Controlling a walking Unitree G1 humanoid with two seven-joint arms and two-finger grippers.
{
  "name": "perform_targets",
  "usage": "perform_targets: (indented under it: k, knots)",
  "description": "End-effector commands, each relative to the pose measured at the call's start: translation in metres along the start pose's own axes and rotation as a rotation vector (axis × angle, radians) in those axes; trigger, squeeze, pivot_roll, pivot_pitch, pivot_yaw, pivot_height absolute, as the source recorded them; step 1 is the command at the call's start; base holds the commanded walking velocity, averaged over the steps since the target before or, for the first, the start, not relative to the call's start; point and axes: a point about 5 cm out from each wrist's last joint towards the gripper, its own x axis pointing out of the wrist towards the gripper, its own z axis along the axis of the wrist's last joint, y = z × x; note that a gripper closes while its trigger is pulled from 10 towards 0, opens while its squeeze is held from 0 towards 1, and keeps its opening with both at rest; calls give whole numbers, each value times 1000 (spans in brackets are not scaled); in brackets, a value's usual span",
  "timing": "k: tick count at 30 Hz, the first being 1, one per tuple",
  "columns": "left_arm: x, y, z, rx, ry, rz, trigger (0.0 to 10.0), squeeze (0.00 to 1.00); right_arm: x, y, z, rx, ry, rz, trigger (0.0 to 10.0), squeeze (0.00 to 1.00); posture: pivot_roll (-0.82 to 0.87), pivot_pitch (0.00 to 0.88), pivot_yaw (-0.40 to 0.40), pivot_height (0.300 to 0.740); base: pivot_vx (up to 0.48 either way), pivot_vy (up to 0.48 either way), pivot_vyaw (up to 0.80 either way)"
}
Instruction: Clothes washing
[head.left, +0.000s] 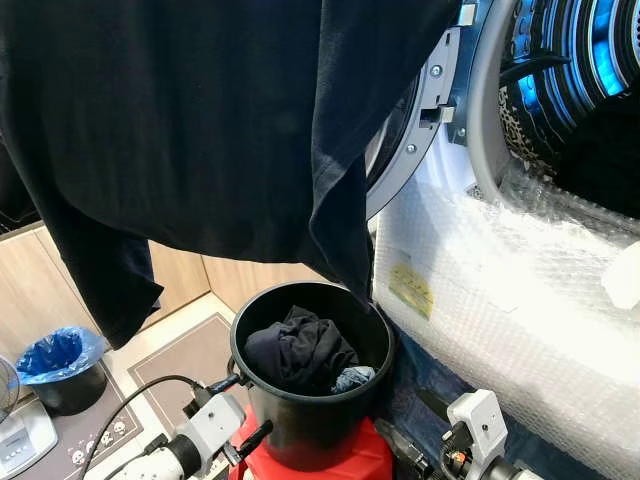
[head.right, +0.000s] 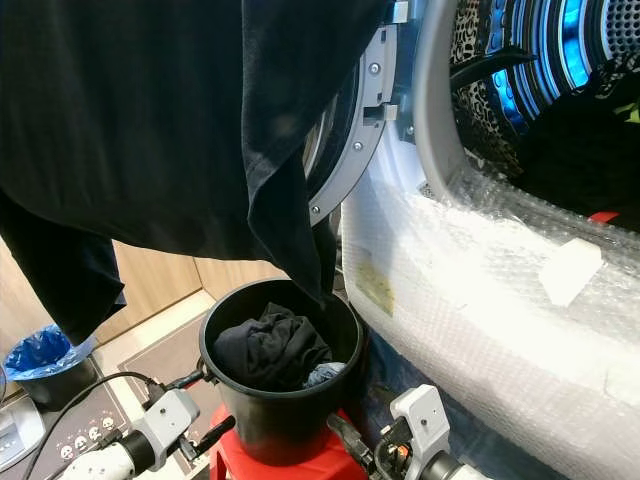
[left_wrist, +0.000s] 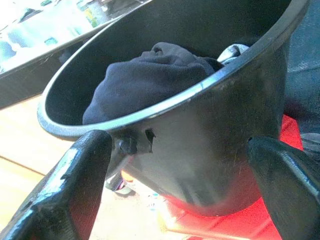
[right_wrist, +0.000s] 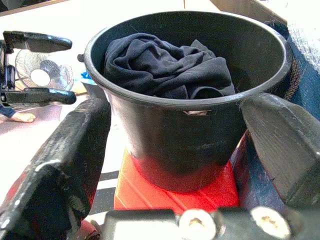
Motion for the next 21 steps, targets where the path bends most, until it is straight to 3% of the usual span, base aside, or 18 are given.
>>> perform_targets:
  k: [1, 8, 13, 21]
  knots:
    - [-1, 1, -3, 5, 18, -28, 10000, 0, 1, -1, 1, 4, -2, -9, 10000, 0, -136, 0, 39, 740, 0, 0, 0]
    - [0, 6, 1, 104, 11, -110, 10000, 0, 2, 0, 1, 7, -6, -15, 10000, 0, -142, 0, 49, 740, 0, 0, 0]
    - [-2, 3, -1, 183, 38, -242, 10000, 0, 2, 3, -1, 14, -5, -17, 10000, 0, -143, 0, 51, 740, 0, 0, 0]
    - [-5, 13, 0, 275, 47, -285, 10000, 0, 1, 4, -1, 20, -4, -21, 10000, 0, -151, 0, 59, 740, 0, 0, 0]
